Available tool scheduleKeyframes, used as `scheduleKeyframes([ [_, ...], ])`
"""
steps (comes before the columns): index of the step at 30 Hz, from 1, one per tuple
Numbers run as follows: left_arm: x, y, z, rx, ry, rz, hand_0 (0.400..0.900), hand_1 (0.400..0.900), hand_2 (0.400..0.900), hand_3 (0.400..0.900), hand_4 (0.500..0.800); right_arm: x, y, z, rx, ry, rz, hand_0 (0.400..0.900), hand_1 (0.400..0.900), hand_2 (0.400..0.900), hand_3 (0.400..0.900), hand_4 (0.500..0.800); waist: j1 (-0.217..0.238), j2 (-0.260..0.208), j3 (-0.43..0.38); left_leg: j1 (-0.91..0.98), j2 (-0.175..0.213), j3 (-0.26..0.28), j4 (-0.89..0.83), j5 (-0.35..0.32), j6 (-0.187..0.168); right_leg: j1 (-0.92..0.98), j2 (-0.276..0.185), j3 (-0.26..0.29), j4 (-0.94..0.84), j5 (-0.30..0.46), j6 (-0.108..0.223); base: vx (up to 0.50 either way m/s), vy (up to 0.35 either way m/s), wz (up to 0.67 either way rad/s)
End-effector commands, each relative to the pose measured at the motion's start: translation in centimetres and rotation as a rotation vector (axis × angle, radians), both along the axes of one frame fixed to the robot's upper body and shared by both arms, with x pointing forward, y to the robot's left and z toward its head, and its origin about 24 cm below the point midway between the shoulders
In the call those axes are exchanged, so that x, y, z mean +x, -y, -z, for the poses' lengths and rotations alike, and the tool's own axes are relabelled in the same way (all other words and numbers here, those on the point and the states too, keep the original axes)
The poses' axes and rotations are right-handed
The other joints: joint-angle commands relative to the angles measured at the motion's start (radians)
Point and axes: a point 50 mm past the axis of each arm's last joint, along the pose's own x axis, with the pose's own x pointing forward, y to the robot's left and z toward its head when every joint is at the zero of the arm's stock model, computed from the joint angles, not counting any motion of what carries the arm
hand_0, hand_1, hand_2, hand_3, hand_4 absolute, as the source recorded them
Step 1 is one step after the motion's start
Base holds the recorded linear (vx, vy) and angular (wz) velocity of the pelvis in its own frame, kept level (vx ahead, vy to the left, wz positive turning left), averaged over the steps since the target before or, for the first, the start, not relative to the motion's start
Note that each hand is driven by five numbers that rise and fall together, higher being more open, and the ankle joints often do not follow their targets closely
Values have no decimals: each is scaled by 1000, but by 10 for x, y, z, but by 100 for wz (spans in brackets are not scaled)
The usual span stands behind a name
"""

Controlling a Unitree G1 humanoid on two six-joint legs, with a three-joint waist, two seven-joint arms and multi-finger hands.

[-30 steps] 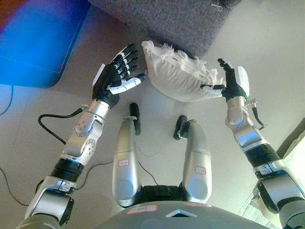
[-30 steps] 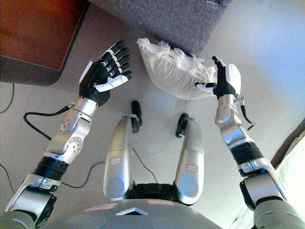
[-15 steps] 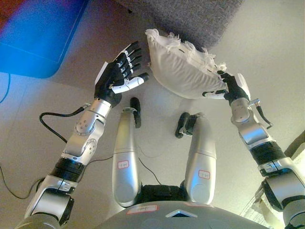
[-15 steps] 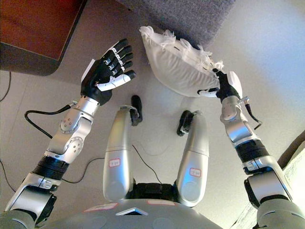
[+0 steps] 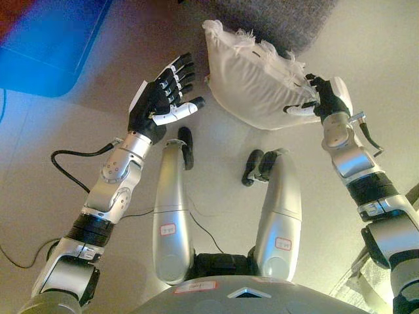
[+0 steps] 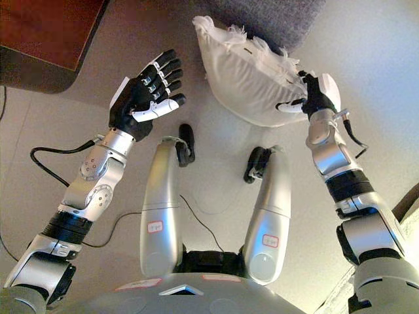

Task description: Pick up the pillow and put it on the sofa.

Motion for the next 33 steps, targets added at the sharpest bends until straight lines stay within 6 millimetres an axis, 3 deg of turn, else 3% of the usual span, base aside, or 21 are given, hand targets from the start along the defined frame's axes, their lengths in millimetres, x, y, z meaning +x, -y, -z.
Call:
scheduleKeyframes([
  [1, -8, 28, -50, -78, 234, 144, 900, 900, 900, 900, 800, 11, 20, -54, -128, 180, 79, 900, 900, 900, 900, 800, 22, 46, 1, 66, -22, 68, 170, -258, 78, 13, 22, -35, 33, 3, 7, -8, 30, 4],
  [18, -3, 31, -61, -85, 249, 181, 900, 900, 900, 900, 800, 25, 31, -64, 20, -7, 104, 900, 900, 900, 900, 800, 46, 60, 1, -17, -35, 62, 245, -279, 67, -63, 1, -32, 91, -11, 2, -2, 8, 3],
  [19, -2, 31, -62, -87, 247, 183, 900, 900, 900, 900, 800, 26, 32, -64, 23, -15, 109, 782, 782, 782, 782, 729, 48, 60, 1, -18, -36, 62, 245, -278, 68, -64, 2, -33, 90, -9, 1, 0, 0, 0],
  [20, -2, 31, -61, -87, 245, 185, 900, 900, 900, 900, 800, 26, 31, -65, 29, -20, 114, 400, 400, 400, 400, 500, 49, 60, 1, -19, -37, 61, 247, -279, 67, -65, 2, -33, 91, -9, 1, 0, 0, 0],
  [33, -5, 33, -56, -106, 229, 193, 900, 900, 900, 900, 800, 28, 35, -60, 87, 21, 173, 400, 400, 400, 400, 500, 62, 72, 1, -5, -34, 55, 239, -260, 72, -52, -3, -31, 80, 10, -1, 1, 1, 0],
])
